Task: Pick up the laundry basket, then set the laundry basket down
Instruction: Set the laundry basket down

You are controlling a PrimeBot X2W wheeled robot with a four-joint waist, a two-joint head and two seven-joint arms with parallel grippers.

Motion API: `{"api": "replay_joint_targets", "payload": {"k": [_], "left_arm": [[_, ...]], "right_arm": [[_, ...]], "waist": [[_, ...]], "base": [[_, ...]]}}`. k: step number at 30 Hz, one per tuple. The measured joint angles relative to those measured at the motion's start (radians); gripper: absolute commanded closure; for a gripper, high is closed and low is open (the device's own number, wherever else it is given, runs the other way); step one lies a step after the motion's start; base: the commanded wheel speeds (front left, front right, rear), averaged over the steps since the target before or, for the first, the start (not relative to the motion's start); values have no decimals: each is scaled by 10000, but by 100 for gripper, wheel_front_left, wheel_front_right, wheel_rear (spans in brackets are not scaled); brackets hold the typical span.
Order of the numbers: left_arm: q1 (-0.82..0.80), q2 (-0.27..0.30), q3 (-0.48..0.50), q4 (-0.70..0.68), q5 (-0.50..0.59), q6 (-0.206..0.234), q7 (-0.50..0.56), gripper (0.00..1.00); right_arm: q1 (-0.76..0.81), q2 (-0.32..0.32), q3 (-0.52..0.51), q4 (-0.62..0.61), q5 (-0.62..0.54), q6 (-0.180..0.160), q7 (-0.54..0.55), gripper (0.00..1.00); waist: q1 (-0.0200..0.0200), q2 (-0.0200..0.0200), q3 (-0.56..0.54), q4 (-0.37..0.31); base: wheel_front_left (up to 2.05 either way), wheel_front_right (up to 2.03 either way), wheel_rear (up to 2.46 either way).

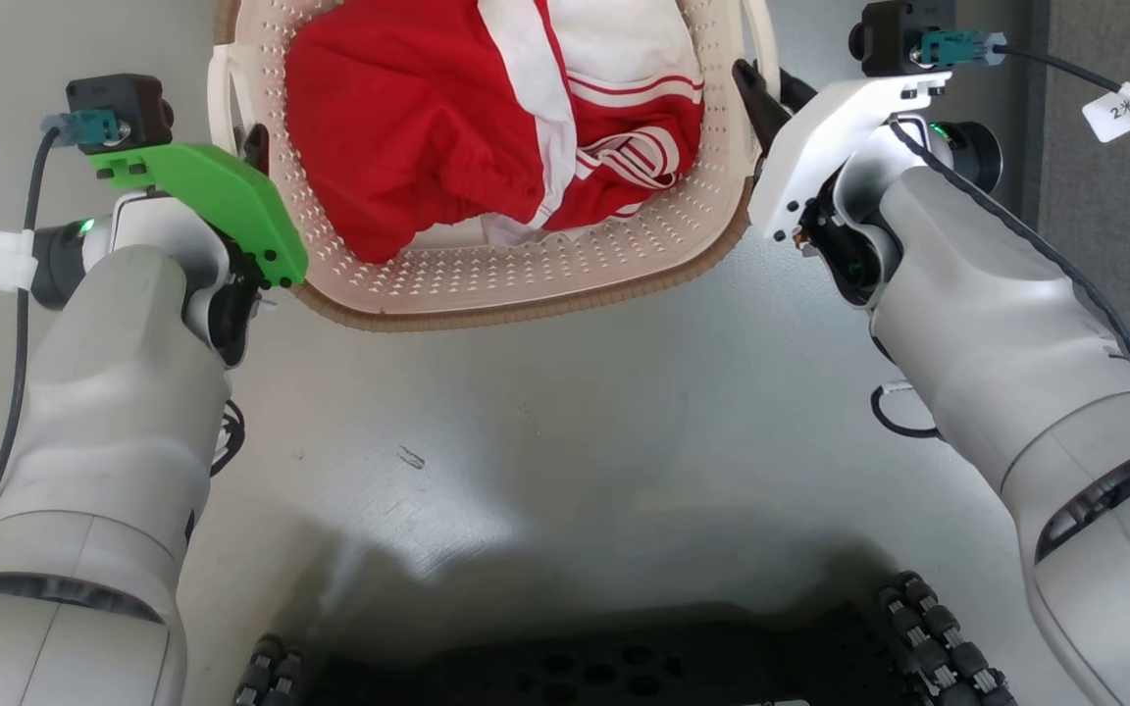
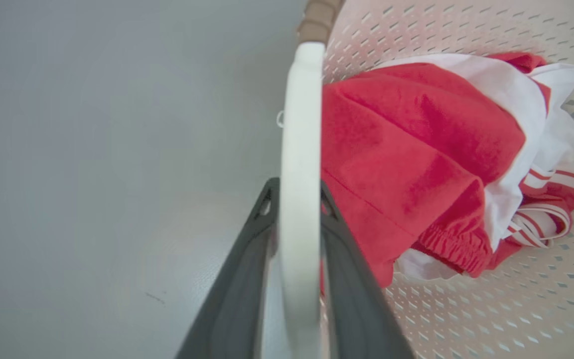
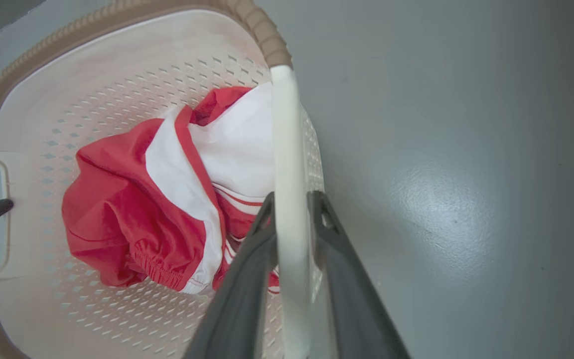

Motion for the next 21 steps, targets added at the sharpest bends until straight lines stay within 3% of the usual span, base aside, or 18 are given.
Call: {"api": "replay_joint_targets", "payload": {"k": [1,2,3,21], "left_arm": [[-4,8,4,17,0,0,0,31],[-4,23,4,58,0,0,0,0],[-5,54,6,84,0,2,-13,0],[-101,98,12,213,-6,-84,-311,0]], "right_arm": [[0,-31,4,-13,6,2,2,49],[0,-79,15,-31,36,50,56,25],[1,-130,23,-38,100,82,88,0],[63,-295,391,-665,608,343,426,0]], "waist": [[0,0,-6,6],[0,0,-12,13],[0,0,-17,20],[0,0,-231,109]], "base": [[0,0,0],[0,0,0],[0,0,0],[0,0,0]]}}
